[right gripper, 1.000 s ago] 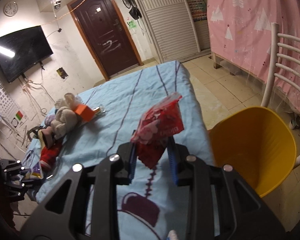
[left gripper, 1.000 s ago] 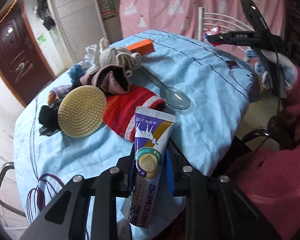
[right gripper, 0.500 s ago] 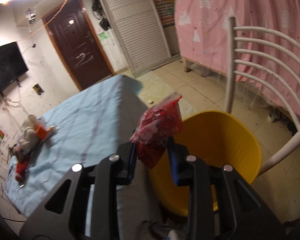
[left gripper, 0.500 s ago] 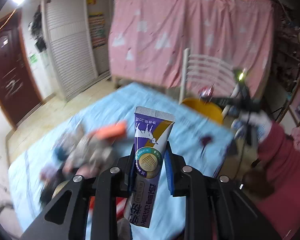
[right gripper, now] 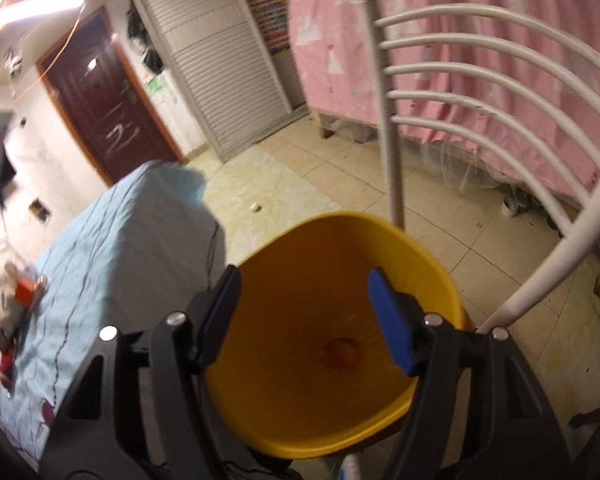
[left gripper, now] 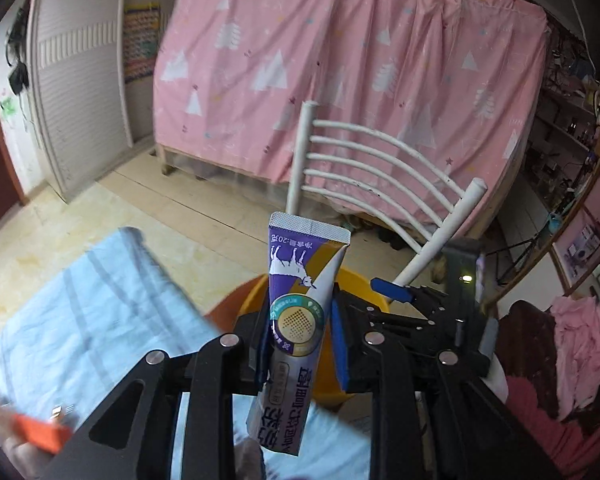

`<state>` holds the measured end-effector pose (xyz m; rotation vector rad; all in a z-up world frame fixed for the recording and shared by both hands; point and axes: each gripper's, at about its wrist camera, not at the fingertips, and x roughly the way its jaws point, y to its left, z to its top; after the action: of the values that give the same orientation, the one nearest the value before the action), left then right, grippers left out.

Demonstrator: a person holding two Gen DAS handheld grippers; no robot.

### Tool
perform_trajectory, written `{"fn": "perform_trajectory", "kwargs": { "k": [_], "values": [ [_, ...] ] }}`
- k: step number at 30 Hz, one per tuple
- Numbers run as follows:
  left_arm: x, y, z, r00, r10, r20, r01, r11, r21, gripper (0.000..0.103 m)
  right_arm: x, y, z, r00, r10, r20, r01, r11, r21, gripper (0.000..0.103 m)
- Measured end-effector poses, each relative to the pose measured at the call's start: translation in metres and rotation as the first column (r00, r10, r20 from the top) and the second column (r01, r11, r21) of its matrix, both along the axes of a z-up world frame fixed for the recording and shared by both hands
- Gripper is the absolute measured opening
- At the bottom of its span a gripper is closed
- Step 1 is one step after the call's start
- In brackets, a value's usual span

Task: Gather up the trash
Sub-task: 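Open the right tool over the yellow bin while the left tool drops the tube in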

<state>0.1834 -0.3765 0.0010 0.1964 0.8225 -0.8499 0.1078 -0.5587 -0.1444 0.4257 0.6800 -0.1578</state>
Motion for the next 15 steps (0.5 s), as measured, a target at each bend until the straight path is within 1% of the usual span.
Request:
{"fn": "perform_trajectory", "kwargs": {
  "k": [1, 5, 8, 10, 12, 13, 15],
  "values": [
    [0.005, -0.015, -0.007, 1.0, -0.014, -0.026, 0.014, 1.0, 0.006, 0.016, -0.003, -0.004, 0.0, 1.0, -0.019, 0.005, 0.019, 1.0, 0.004, 0.067],
    [0.015, -0.048, -0.031, 0.996, -0.02, -0.081, 0.022, 0.999, 0.024, 0.017, -0.012, -0.021, -0.002, 0.996, -0.084, 0.019, 0.083, 0.996, 0.028, 0.069],
    [0.022, -0.063, -0.049, 0.994, -0.007, -0.109, 0.013, 0.999, 0.05, 0.025, -0.015, -0.026, -0.002, 0.994, -0.103, 0.027, 0.102, 0.994, 0.036, 0.07],
    [0.023, -0.069, -0.055, 0.993, -0.01, -0.117, 0.017, 0.998, 0.061, 0.048, -0.017, -0.024, 0.0, 0.994, -0.107, 0.031, 0.106, 0.994, 0.031, 0.073],
    [0.023, -0.071, -0.058, 0.993, -0.01, -0.117, 0.017, 0.998, 0.061, 0.061, -0.017, -0.023, 0.002, 0.993, -0.112, 0.036, 0.111, 0.993, 0.026, 0.074],
    [0.021, -0.07, -0.058, 0.993, -0.01, -0.117, 0.017, 0.998, 0.059, 0.063, -0.018, -0.023, 0.003, 0.993, -0.114, 0.038, 0.113, 0.993, 0.025, 0.075],
    [0.02, -0.065, -0.056, 0.993, -0.006, -0.117, 0.013, 0.998, 0.057, 0.064, -0.02, -0.021, 0.006, 0.992, -0.117, 0.043, 0.116, 0.993, 0.026, 0.075]
  ]
}}
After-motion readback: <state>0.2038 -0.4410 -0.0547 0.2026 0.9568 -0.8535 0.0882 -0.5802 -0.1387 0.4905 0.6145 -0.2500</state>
